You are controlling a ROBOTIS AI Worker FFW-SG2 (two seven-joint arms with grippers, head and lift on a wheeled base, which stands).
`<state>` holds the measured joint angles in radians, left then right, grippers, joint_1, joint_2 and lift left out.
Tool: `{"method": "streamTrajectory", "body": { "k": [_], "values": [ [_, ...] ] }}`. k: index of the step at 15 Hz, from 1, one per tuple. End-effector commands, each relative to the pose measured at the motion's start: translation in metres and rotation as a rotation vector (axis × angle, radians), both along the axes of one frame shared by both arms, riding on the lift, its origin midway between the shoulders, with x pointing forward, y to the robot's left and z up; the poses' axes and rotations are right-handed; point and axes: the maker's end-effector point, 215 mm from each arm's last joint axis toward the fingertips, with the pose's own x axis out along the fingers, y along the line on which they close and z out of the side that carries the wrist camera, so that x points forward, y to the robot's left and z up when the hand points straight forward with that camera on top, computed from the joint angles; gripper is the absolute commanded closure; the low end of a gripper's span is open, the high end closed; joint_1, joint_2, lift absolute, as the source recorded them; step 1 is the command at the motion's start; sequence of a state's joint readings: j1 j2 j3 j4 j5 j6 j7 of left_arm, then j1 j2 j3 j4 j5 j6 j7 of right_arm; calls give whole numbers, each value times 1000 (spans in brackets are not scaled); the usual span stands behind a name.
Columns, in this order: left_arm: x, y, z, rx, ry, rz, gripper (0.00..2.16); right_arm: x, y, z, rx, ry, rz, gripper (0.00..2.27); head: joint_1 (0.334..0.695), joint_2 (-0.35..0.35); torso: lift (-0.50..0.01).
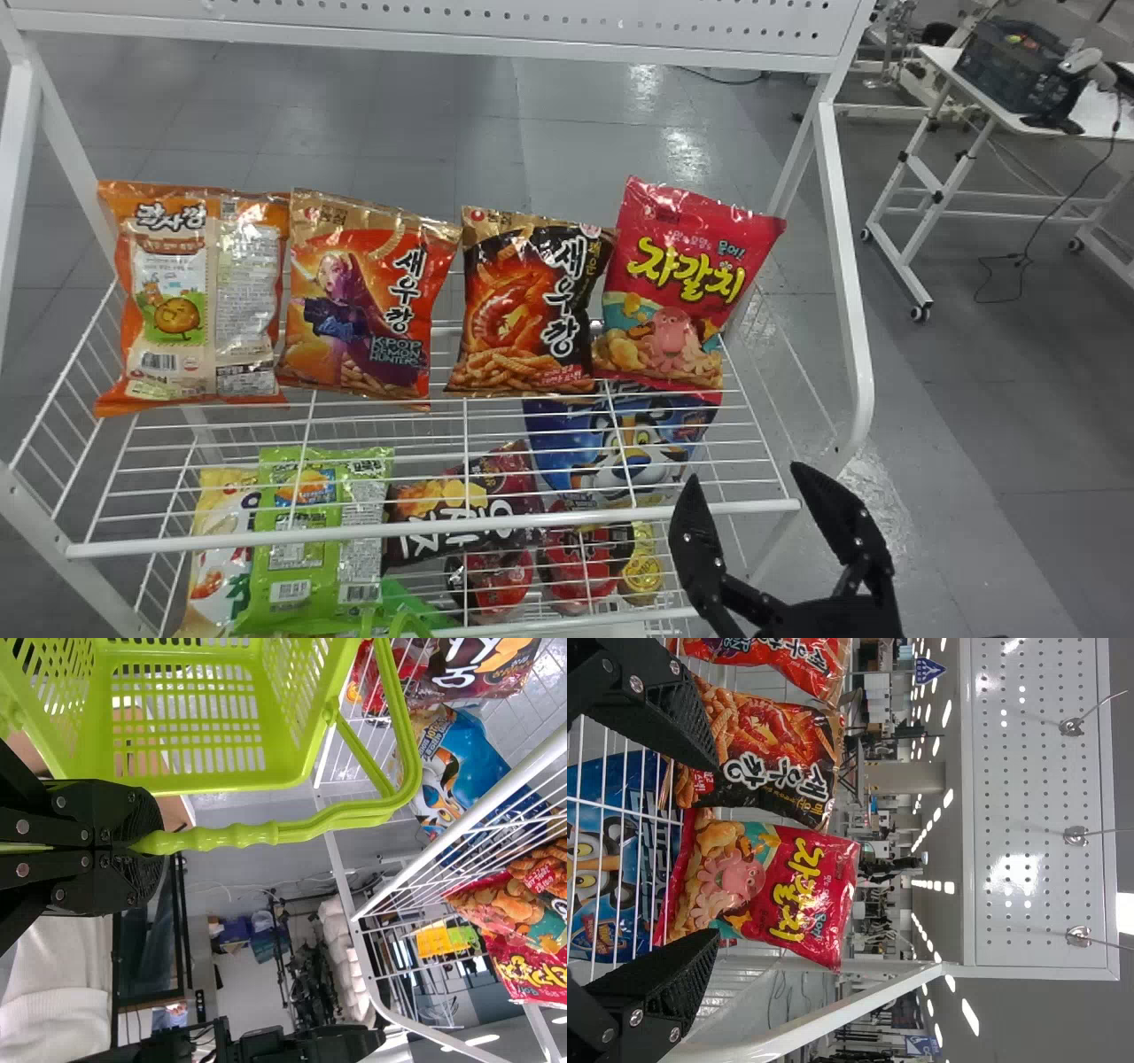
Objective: Hold basket handle with left hand then pick Jagalchi snack with right hand and place into basket
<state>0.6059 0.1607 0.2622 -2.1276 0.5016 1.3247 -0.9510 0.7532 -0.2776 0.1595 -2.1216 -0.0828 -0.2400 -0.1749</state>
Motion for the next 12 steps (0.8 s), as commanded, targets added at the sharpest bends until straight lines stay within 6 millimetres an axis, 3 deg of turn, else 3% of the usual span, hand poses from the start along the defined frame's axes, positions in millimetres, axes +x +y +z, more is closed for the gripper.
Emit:
{"method": "streamTrajectory", "body": {
  "k": [1,12],
  "values": [
    [0,0,0,0,0,0,1713,0,0,1,0,-1,0,164,695,-151,-10],
    [1,-1,2,-2,-5,-1,1713,1,0,3,0,-6,1,161,695,-152,-10]
  ]
}}
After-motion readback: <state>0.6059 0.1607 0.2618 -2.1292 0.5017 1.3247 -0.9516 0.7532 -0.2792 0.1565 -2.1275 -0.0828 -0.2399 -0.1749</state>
